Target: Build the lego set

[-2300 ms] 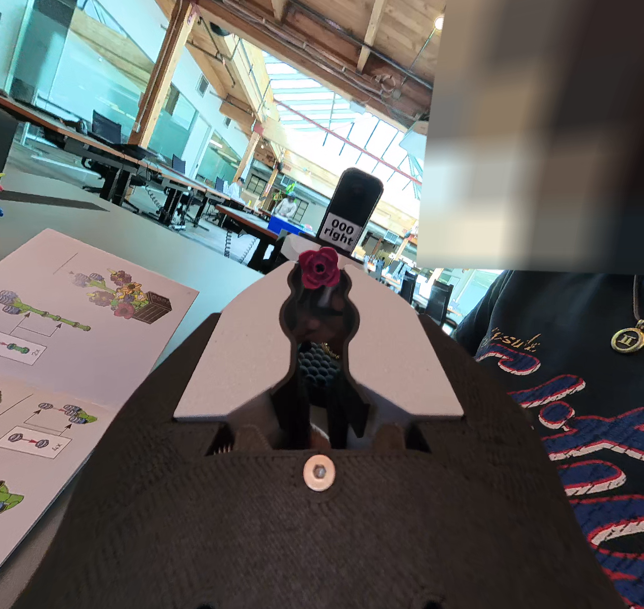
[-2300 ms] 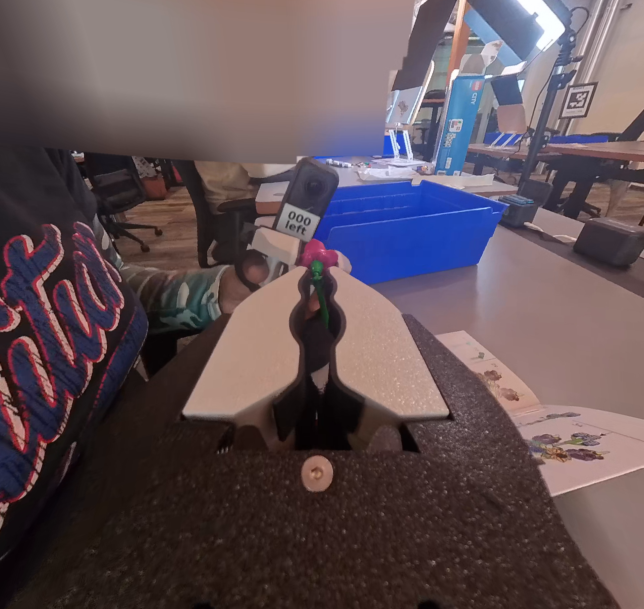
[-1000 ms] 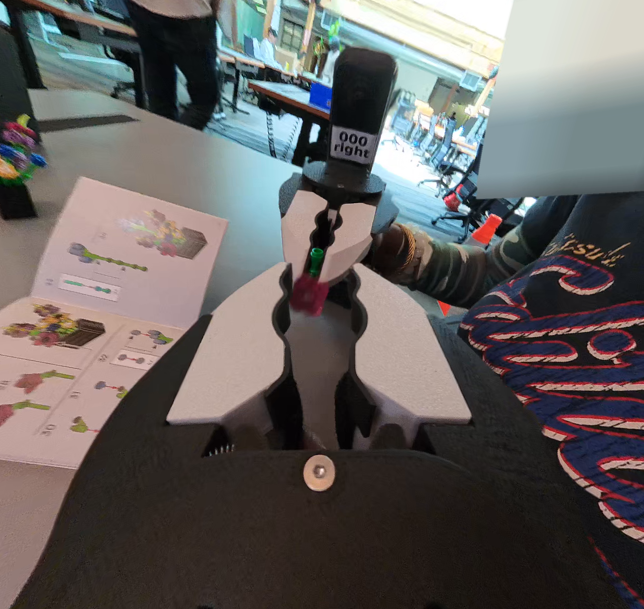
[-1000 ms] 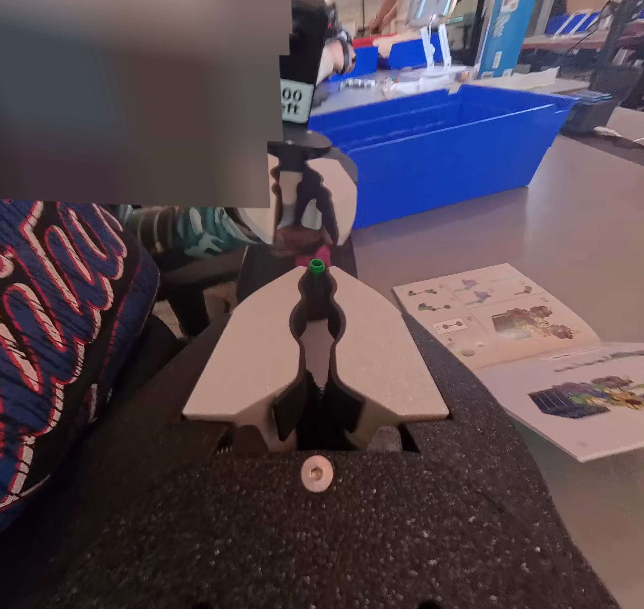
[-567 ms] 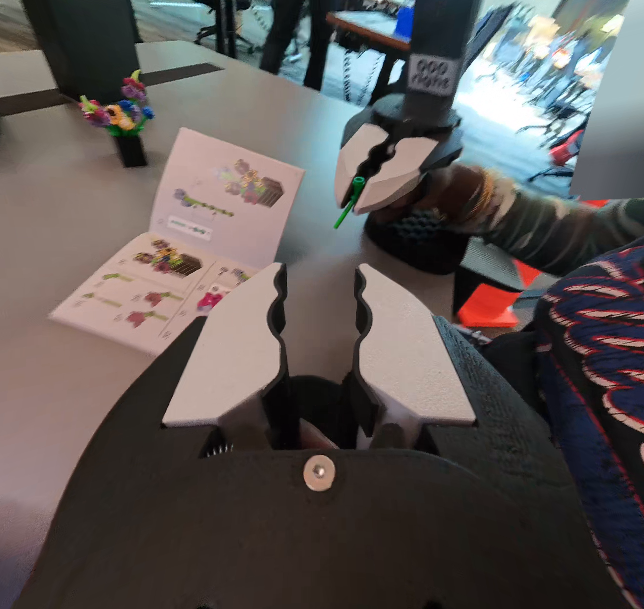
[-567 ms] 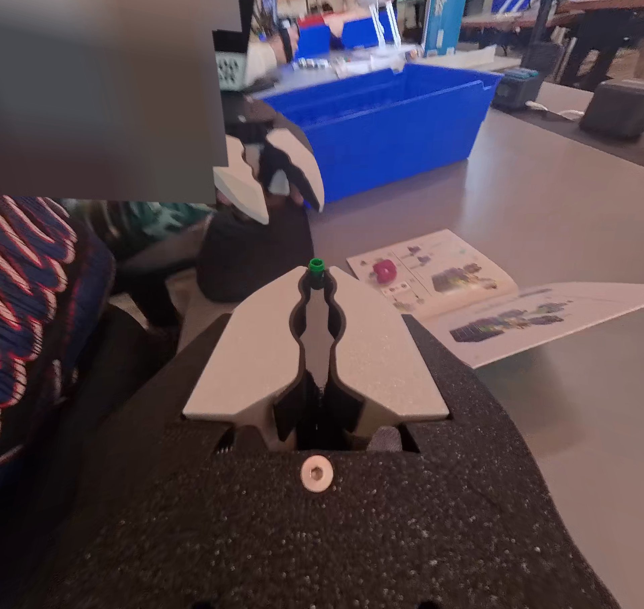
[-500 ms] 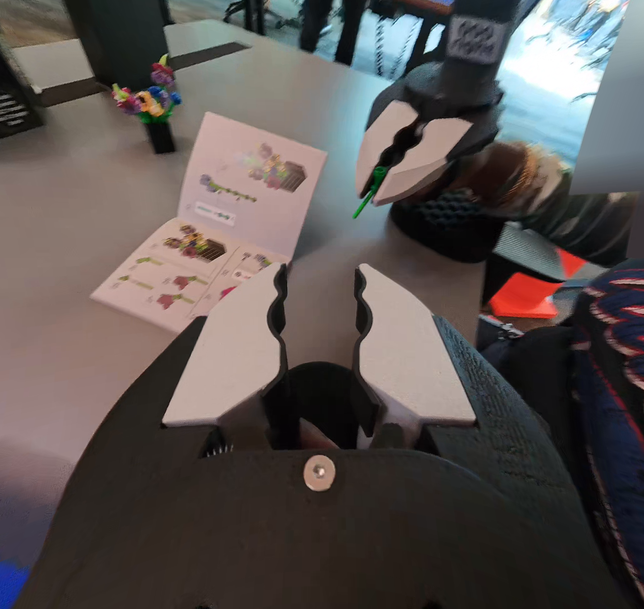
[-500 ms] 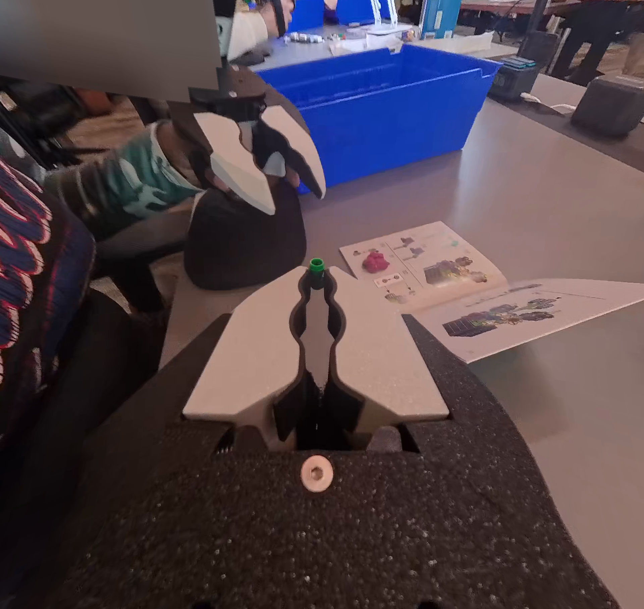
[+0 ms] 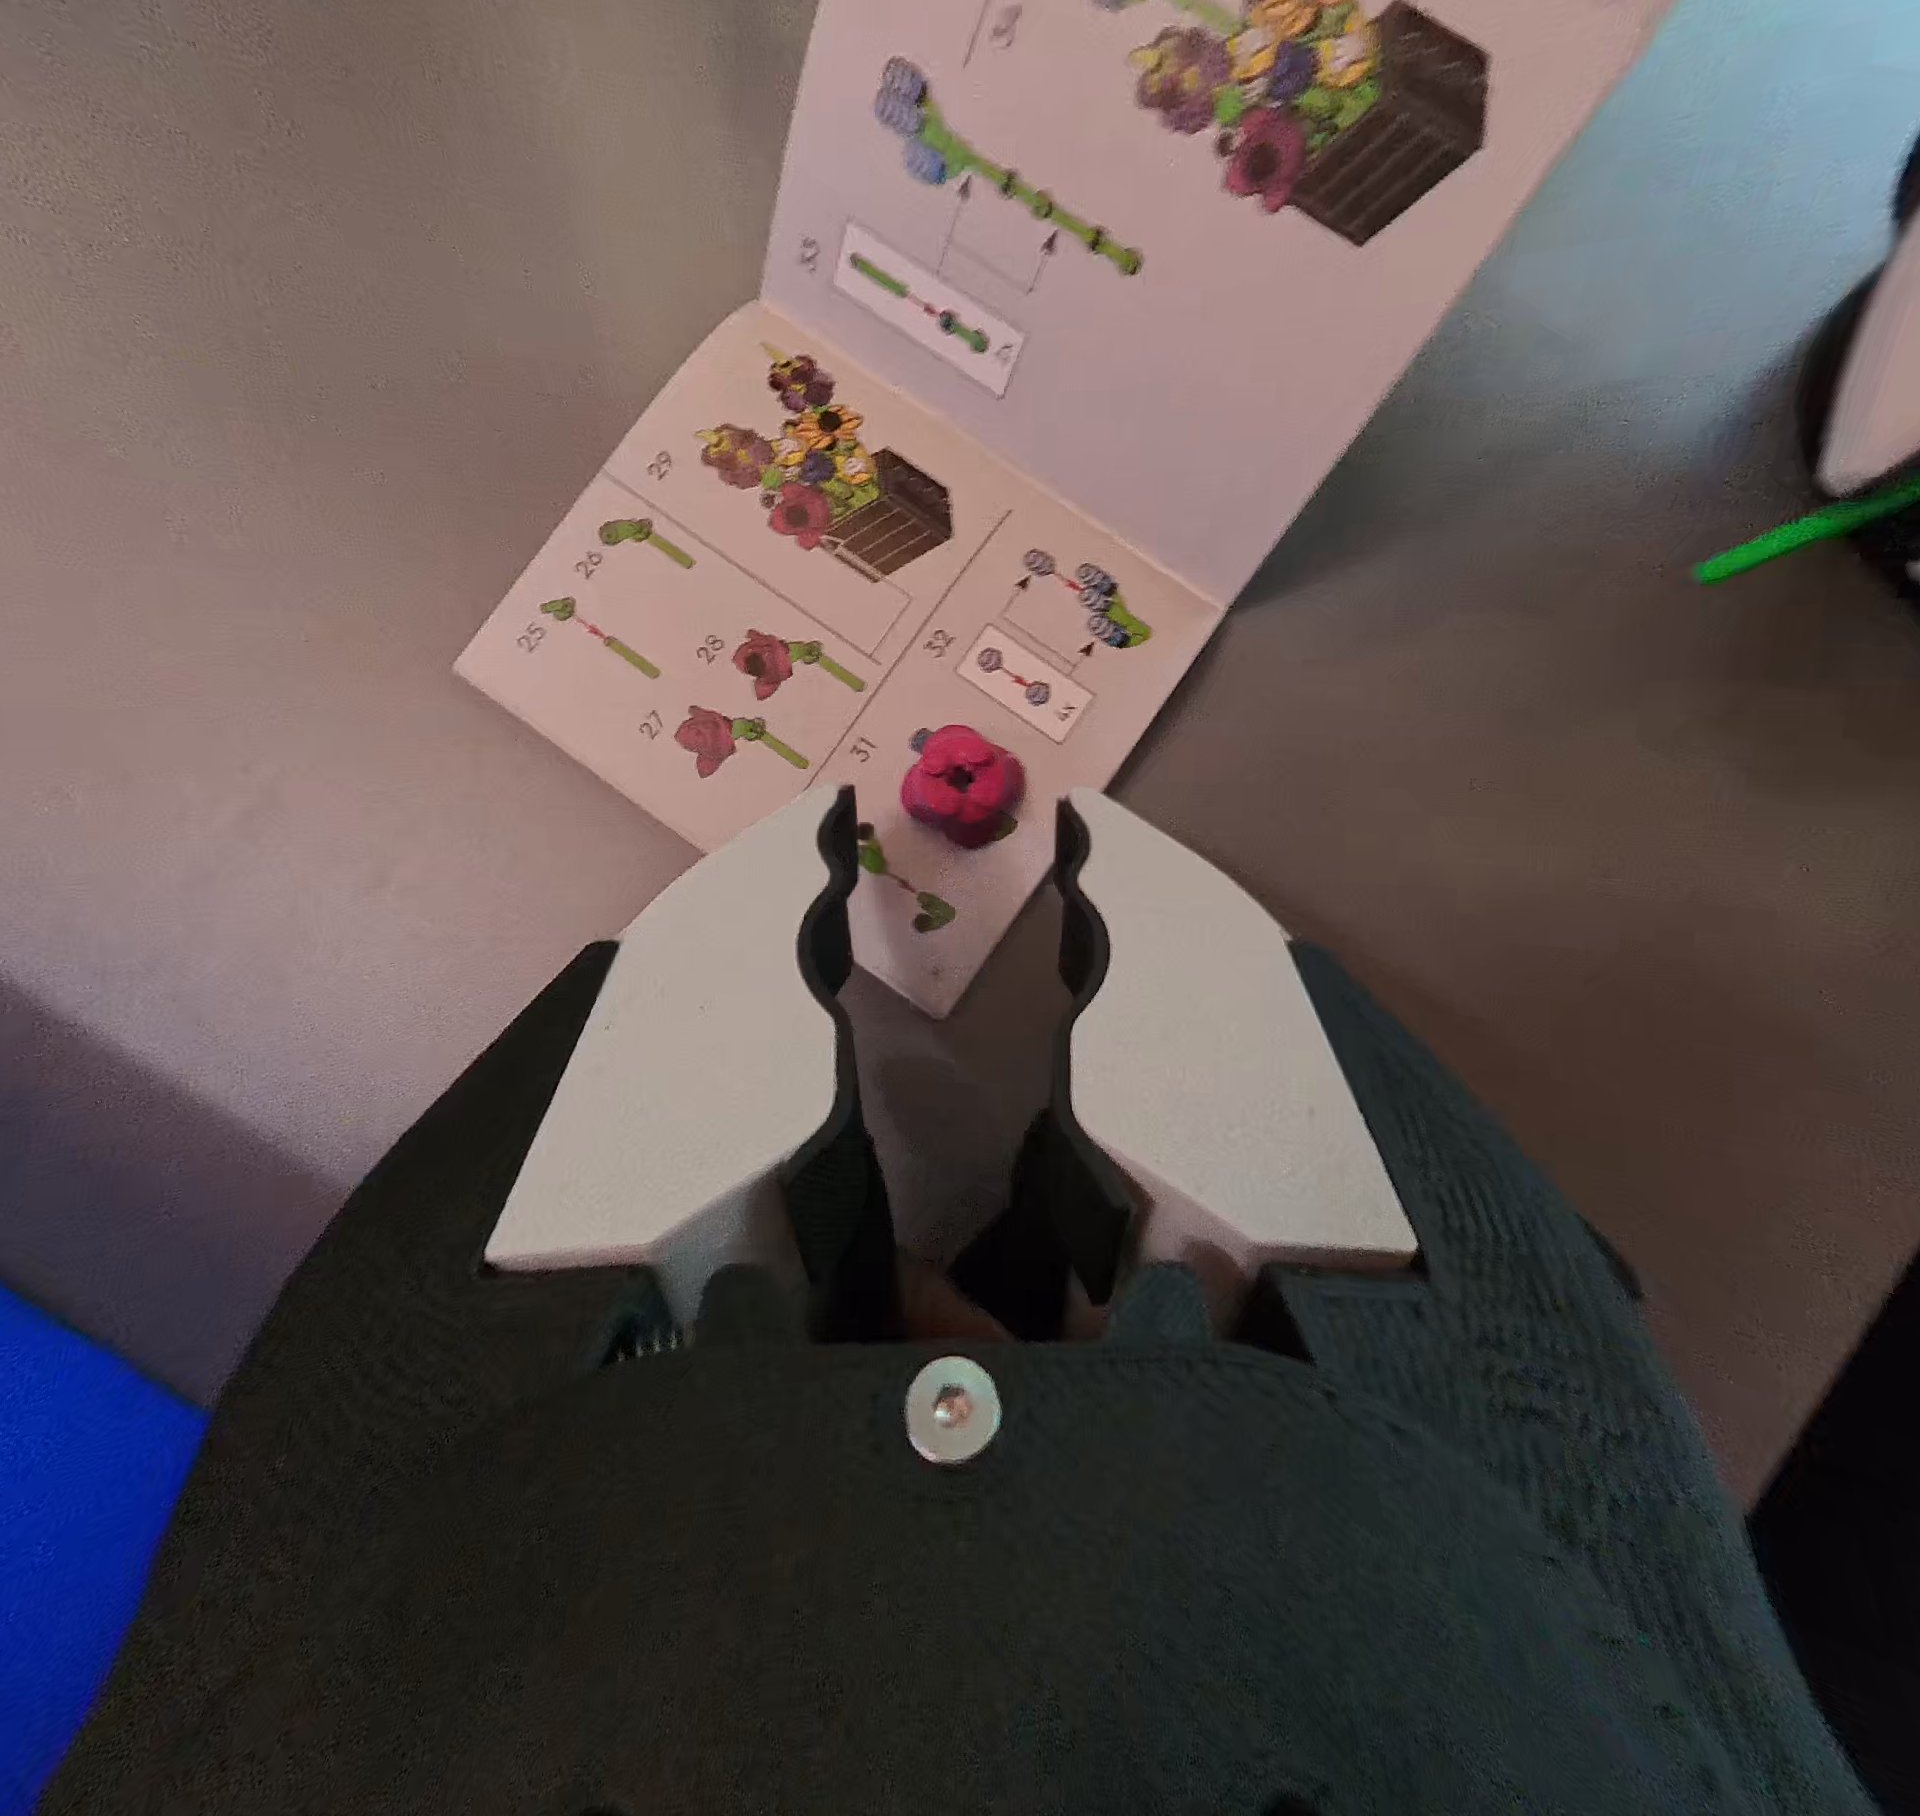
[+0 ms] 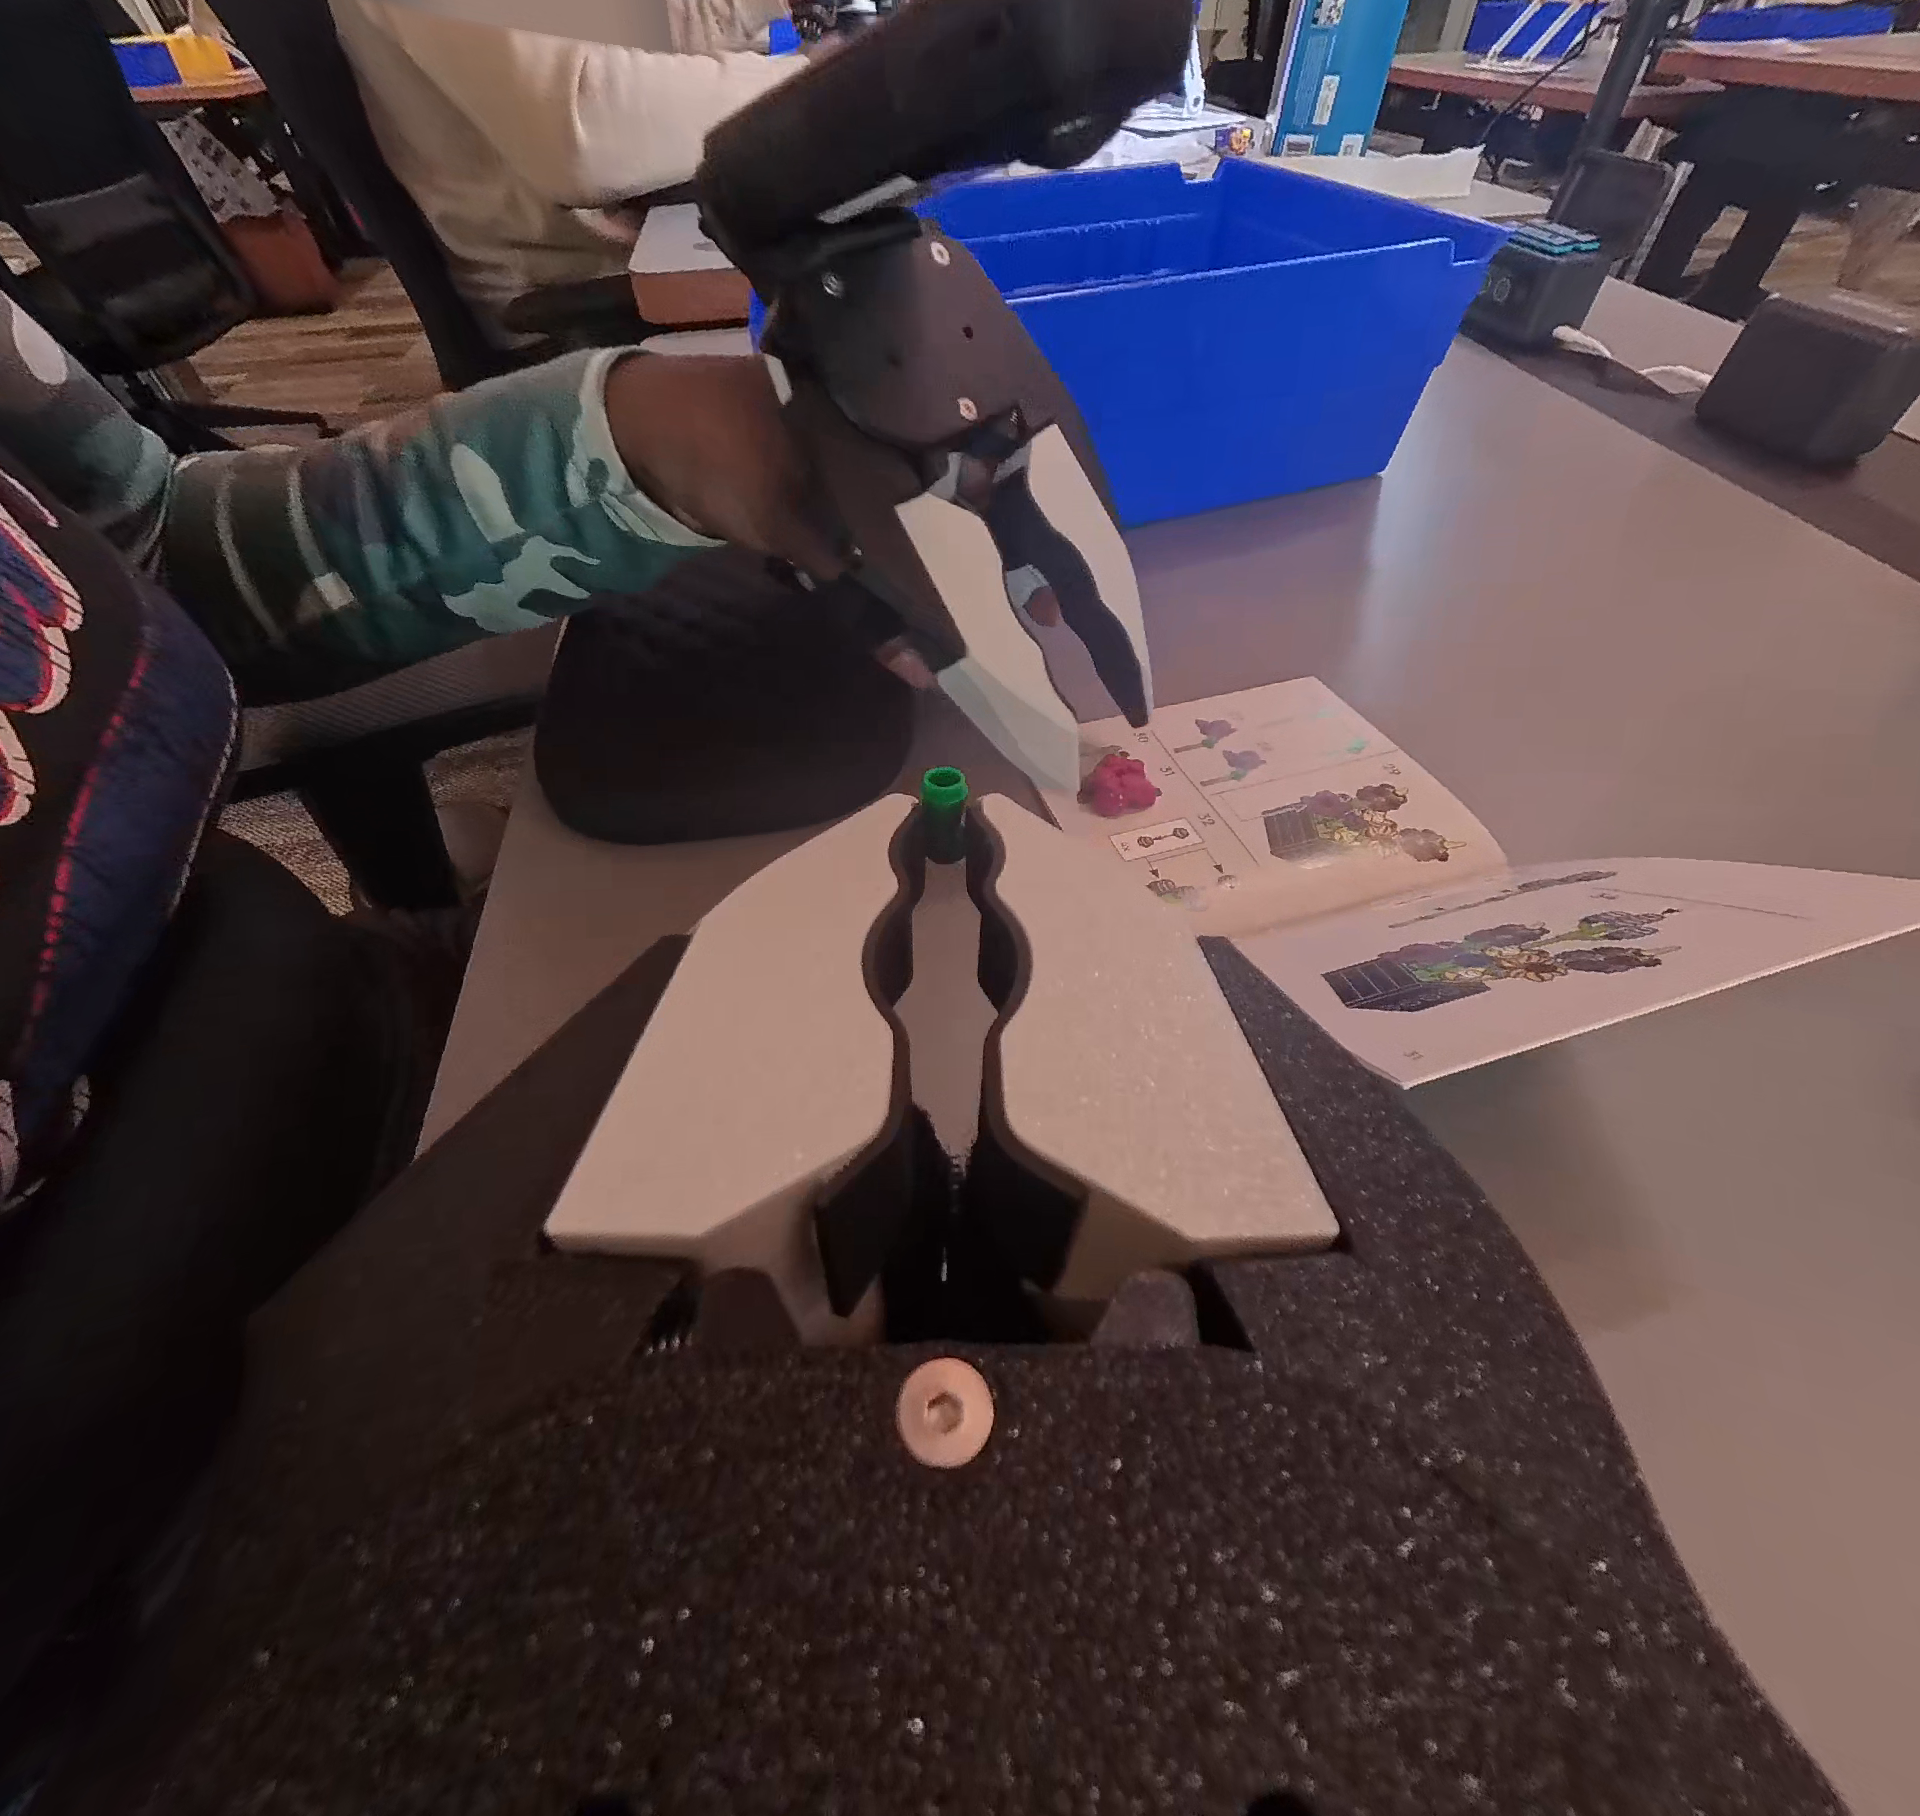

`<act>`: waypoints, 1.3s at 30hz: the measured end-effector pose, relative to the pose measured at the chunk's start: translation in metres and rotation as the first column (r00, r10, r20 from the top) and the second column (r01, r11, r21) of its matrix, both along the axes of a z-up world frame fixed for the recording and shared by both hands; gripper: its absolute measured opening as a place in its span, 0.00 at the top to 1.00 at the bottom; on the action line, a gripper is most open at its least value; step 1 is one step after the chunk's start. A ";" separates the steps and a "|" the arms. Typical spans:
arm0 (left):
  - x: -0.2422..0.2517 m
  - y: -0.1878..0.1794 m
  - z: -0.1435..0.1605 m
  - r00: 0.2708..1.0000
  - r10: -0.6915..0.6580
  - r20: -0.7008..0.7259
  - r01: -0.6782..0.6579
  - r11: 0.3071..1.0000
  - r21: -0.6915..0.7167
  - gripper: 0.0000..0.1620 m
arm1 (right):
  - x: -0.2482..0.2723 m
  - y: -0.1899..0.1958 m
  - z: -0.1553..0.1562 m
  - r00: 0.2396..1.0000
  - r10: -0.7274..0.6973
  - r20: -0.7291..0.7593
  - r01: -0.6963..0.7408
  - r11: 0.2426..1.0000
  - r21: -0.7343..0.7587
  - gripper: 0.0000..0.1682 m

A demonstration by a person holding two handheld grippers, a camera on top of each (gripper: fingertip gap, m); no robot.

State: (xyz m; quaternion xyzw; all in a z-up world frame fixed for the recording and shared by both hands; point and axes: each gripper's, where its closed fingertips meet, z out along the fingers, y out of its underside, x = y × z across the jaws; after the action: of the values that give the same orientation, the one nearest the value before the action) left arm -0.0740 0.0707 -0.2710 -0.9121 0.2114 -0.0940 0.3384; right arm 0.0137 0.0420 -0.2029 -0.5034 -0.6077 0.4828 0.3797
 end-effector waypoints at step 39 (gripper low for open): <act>-0.053 -0.146 0.015 0.990 -0.139 -0.008 0.136 0.982 -0.127 0.75 | 0.006 0.003 0.004 1.000 -0.018 -0.014 0.018 1.000 -0.011 0.96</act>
State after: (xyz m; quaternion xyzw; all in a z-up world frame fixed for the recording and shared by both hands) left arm -0.1267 -0.0751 -0.2557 -0.9157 0.2704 -0.1224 0.2709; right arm 0.0196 0.0453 -0.1993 -0.5076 -0.5978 0.4862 0.3855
